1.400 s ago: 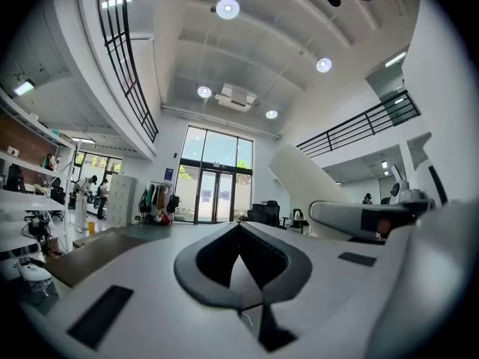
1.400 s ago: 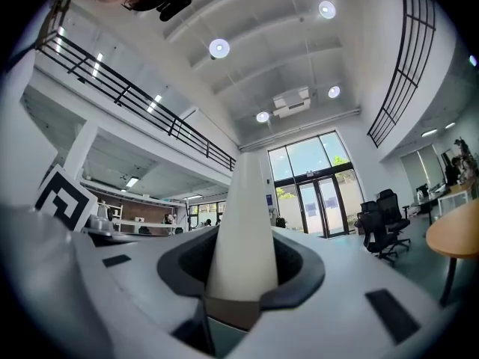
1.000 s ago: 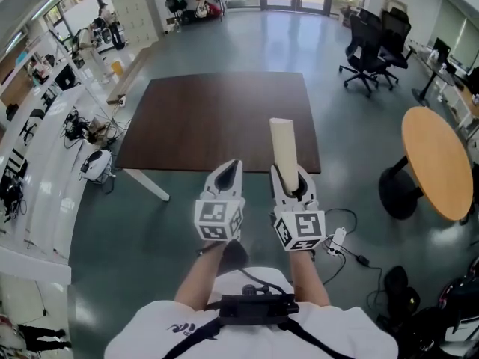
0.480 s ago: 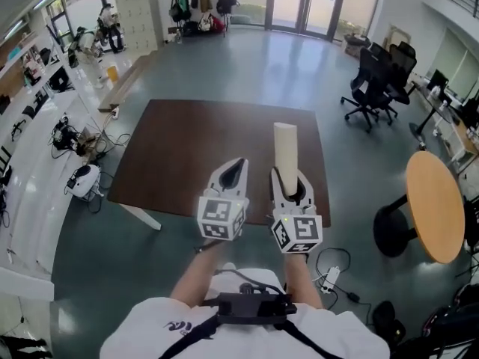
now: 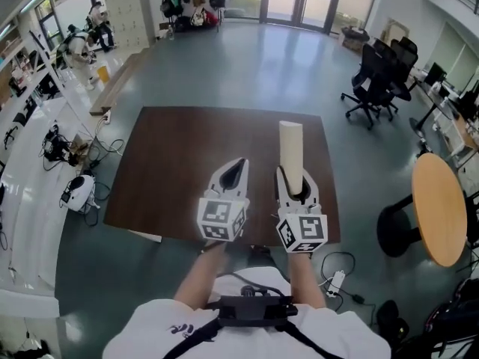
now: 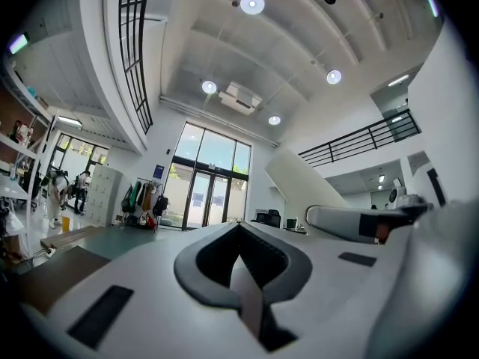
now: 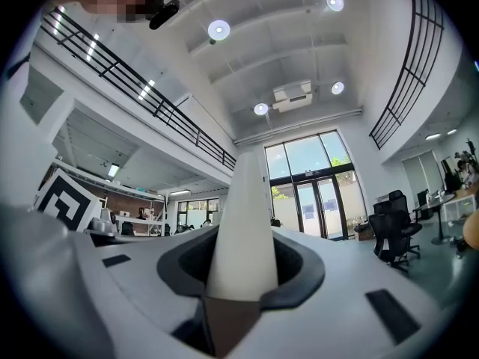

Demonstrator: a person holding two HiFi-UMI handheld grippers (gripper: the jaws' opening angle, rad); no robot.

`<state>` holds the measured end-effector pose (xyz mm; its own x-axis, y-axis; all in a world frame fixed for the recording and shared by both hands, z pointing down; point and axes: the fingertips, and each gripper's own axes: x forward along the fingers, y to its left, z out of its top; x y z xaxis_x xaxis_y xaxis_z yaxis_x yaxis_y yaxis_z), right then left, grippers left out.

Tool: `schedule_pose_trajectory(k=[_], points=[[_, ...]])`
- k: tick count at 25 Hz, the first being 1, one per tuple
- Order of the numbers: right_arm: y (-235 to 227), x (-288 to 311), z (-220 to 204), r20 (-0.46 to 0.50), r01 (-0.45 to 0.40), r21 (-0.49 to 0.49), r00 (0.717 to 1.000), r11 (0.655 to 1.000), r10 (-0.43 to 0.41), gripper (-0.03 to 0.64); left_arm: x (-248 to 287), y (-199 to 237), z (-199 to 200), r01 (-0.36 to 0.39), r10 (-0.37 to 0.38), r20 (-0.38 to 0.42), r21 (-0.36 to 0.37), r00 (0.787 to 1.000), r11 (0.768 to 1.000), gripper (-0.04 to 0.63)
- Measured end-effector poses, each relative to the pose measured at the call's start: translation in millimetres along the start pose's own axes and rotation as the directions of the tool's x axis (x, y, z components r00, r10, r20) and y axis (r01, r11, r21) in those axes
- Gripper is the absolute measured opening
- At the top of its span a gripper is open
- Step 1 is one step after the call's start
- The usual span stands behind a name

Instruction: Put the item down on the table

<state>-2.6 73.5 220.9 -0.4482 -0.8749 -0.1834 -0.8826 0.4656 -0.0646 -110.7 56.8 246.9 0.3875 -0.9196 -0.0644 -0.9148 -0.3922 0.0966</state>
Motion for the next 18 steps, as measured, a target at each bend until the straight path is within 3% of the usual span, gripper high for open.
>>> schedule_pose_trajectory(k=[13,18], points=[[-50,92,-77,-0.126,-0.022,0.089,0.992,0.996,0.033,0.149,99,44,-50,-0.019,0.018,-0.061,-0.021,0.998,1.000,0.012],[-71,119,-120,-0.204,0.009,0.120,0.979,0.993,0.016,0.149,123,62,-83,-0.031,0.023,-0.132,-0.055,0.991,0.998,0.012]])
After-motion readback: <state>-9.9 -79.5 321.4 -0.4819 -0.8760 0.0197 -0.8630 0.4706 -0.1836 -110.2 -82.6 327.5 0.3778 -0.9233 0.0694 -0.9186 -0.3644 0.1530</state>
